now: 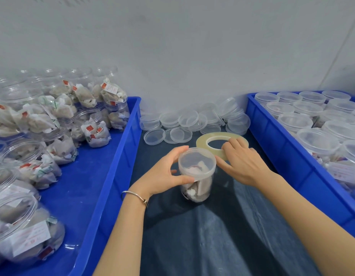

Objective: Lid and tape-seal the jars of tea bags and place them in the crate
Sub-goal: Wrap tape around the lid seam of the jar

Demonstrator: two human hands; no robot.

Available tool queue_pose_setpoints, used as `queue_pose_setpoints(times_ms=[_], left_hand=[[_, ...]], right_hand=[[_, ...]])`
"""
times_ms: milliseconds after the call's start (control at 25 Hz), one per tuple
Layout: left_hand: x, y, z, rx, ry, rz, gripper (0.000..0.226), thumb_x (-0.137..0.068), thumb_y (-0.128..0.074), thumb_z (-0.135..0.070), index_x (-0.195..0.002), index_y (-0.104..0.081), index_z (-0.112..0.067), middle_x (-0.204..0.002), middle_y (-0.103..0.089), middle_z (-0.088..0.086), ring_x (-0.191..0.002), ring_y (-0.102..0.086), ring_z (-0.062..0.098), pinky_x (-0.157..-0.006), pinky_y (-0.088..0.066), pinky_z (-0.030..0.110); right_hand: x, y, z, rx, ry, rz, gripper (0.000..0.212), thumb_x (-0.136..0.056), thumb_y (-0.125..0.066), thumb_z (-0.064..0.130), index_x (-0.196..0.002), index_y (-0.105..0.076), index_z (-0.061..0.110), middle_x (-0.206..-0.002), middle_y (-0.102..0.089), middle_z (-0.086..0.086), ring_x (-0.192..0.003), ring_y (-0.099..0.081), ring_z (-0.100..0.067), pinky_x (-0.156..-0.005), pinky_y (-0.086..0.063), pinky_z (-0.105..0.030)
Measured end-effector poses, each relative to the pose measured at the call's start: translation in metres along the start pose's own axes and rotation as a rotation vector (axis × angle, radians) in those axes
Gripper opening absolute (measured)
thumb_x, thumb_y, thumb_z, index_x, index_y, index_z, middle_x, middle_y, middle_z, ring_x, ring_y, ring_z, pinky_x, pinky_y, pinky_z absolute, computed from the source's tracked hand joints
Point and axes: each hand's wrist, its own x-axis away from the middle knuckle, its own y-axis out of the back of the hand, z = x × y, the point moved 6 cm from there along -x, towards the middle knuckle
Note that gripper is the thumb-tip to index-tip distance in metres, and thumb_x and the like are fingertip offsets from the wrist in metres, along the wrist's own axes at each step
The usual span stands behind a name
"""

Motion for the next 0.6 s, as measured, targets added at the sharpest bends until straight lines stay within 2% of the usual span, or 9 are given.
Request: queue_pose_setpoints(times_ms=[120, 200, 280, 360, 480, 600], left_hand=[[-0.007, -0.01, -0.017, -0.25, 0.137, -0.059, 0.073, -0.07, -0.075, -0.054, -0.128, -0.041, -0.026, -0.128, -0.043, -0.011, -0.116, -0.045, 0.006, -0.092, -0.043, 0.027], [-0.016, -0.027, -0.028, -0.459, 0.24, -0.2, 0.086, -0.064, -0.066, -0.073, -0.125, -0.04, -0.018, -0.125, -0.039, -0.002, -0.117, -0.039, 0.019, -0.09, -0.041, 0.034], [-0.021, -0.041, -0.035, -0.639, 0.223, -0.337, 0.086, -0.07, -0.061, -0.072, -0.127, -0.037, -0.013, -0.126, -0.037, 0.003, -0.118, -0.034, 0.027, -0.09, -0.041, 0.039], [-0.026, -0.041, -0.033, -0.665, 0.129, -0.374, 0.079, -0.077, -0.061, -0.064, -0.132, -0.036, -0.014, -0.13, -0.037, 0.003, -0.118, -0.033, 0.027, -0.093, -0.038, 0.037], [-0.034, -0.026, -0.024, -0.56, 0.003, -0.201, 0.071, -0.078, -0.068, -0.053, -0.133, -0.039, -0.02, -0.132, -0.04, -0.002, -0.121, -0.034, 0.023, -0.097, -0.03, 0.029], [-0.04, -0.024, -0.029, -0.573, -0.1, -0.053, 0.069, -0.077, -0.071, -0.048, -0.134, -0.04, -0.023, -0.129, -0.042, -0.005, -0.12, -0.035, 0.018, -0.093, -0.028, 0.024]], right_hand=[[0.001, 0.0, 0.006, 0.021, -0.006, 0.01, 0.042, -0.096, -0.03, 0.054, -0.091, -0.042, 0.015, -0.099, -0.04, 0.003, -0.096, -0.037, -0.018, -0.072, -0.037, -0.035], [0.001, 0.0, 0.009, 0.119, 0.008, 0.031, 0.044, -0.097, -0.025, 0.055, -0.098, -0.043, 0.015, -0.104, -0.038, 0.001, -0.099, -0.037, -0.019, -0.072, -0.038, -0.035], [0.001, 0.002, 0.006, 0.224, 0.006, 0.044, 0.05, -0.096, -0.02, 0.057, -0.103, -0.043, 0.014, -0.107, -0.039, 0.001, -0.102, -0.038, -0.019, -0.072, -0.037, -0.034], [0.004, 0.008, -0.006, 0.253, 0.022, 0.05, 0.057, -0.09, -0.012, 0.063, -0.1, -0.043, 0.016, -0.108, -0.04, 0.003, -0.105, -0.039, -0.018, -0.071, -0.037, -0.032], [0.012, 0.011, -0.023, 0.192, 0.155, 0.071, 0.069, -0.079, -0.004, 0.069, -0.098, -0.045, 0.018, -0.106, -0.044, 0.008, -0.108, -0.039, -0.013, -0.068, -0.045, -0.029], [0.018, 0.014, -0.034, 0.107, 0.21, 0.058, 0.059, -0.082, -0.013, 0.07, -0.096, -0.047, 0.023, -0.1, -0.045, 0.013, -0.1, -0.037, -0.005, -0.064, -0.048, -0.028]])
